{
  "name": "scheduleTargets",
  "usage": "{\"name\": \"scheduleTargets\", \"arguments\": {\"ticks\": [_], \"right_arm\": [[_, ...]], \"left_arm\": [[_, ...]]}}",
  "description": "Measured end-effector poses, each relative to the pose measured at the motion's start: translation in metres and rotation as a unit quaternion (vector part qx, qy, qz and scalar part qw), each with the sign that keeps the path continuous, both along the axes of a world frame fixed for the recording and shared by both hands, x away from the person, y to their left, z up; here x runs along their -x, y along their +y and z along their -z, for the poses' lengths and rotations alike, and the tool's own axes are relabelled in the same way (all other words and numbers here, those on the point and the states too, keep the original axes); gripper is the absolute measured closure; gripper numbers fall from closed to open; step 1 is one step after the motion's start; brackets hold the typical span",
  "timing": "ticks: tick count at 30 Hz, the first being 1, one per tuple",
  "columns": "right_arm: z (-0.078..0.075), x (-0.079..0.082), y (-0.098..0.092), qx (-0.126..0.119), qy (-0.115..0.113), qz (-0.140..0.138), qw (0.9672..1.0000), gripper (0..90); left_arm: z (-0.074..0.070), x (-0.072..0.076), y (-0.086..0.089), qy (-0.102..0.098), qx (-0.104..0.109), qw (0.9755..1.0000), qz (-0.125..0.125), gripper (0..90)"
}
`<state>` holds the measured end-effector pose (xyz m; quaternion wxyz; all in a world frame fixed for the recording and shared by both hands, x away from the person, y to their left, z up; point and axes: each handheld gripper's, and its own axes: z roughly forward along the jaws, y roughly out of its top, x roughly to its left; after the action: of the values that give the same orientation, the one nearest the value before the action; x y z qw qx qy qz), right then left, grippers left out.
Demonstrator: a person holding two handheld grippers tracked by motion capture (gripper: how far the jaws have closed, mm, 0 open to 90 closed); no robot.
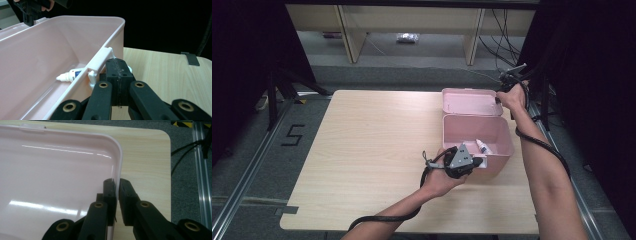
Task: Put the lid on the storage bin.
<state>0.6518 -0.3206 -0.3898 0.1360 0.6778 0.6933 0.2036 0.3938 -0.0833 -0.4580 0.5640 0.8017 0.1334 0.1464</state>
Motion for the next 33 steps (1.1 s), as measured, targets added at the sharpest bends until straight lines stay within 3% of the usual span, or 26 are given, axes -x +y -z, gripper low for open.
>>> {"name": "scheduleTargets", "arguments": {"ticks": [3, 8, 9, 15, 18, 19, 21, 24, 25, 26, 28, 30, 31, 33], "right_arm": [[-0.001, 0.000, -0.003, 0.014, -0.005, -0.016, 0.9998, 85.9], [-0.005, 0.001, -0.002, 0.006, -0.006, -0.006, 1.0000, 86.9], [-0.005, 0.002, 0.000, -0.002, -0.004, 0.007, 1.0000, 87.0], [-0.007, 0.003, -0.003, 0.001, -0.011, -0.002, 0.9999, 87.9], [-0.009, 0.003, -0.002, -0.001, -0.015, 0.000, 0.9999, 88.1], [-0.010, 0.004, 0.000, -0.010, -0.009, 0.013, 0.9998, 88.1], [-0.011, 0.005, -0.003, 0.001, -0.016, 0.003, 0.9999, 88.3], [-0.015, 0.006, -0.003, 0.000, -0.024, 0.004, 0.9997, 88.5], [-0.017, 0.007, -0.002, -0.011, -0.022, 0.015, 0.9996, 88.5], [-0.018, 0.007, -0.004, 0.000, -0.028, 0.003, 0.9996, 88.6], [-0.020, 0.008, -0.004, -0.001, -0.036, 0.006, 0.9993, 88.7], [-0.023, 0.010, -0.003, -0.008, -0.027, 0.014, 0.9995, 88.7], [-0.024, 0.010, -0.004, 0.003, -0.035, 0.002, 0.9994, 88.8], [-0.026, 0.011, -0.004, 0.003, -0.041, 0.000, 0.9991, 88.8]], "left_arm": [[0.000, 0.000, 0.000, 0.002, 0.000, 1.0000, -0.001, 90.0], [0.000, 0.000, -0.001, 0.004, -0.001, 1.0000, -0.003, 90.0], [0.000, 0.001, -0.001, 0.004, -0.001, 1.0000, -0.004, 90.0], [0.000, 0.000, -0.001, 0.005, 0.000, 1.0000, -0.005, 90.0], [0.000, 0.000, 0.000, 0.006, 0.000, 1.0000, -0.005, 90.0], [0.000, 0.000, 0.000, 0.006, 0.000, 1.0000, -0.005, 90.0], [-0.001, 0.000, 0.000, 0.006, -0.002, 1.0000, -0.005, 90.0], [-0.001, 0.000, 0.000, 0.006, -0.002, 1.0000, -0.005, 90.0], [-0.001, 0.000, 0.000, 0.006, -0.001, 1.0000, -0.006, 90.0], [-0.001, 0.000, 0.000, 0.007, -0.001, 1.0000, -0.006, 90.0], [-0.001, 0.000, 0.000, 0.007, -0.002, 1.0000, -0.006, 90.0], [-0.001, 0.000, 0.000, 0.006, -0.002, 1.0000, -0.006, 90.0], [-0.001, 0.000, 0.000, 0.006, -0.002, 1.0000, -0.007, 90.0], [-0.001, 0.000, 0.000, 0.007, -0.002, 1.0000, -0.006, 90.0]]}}
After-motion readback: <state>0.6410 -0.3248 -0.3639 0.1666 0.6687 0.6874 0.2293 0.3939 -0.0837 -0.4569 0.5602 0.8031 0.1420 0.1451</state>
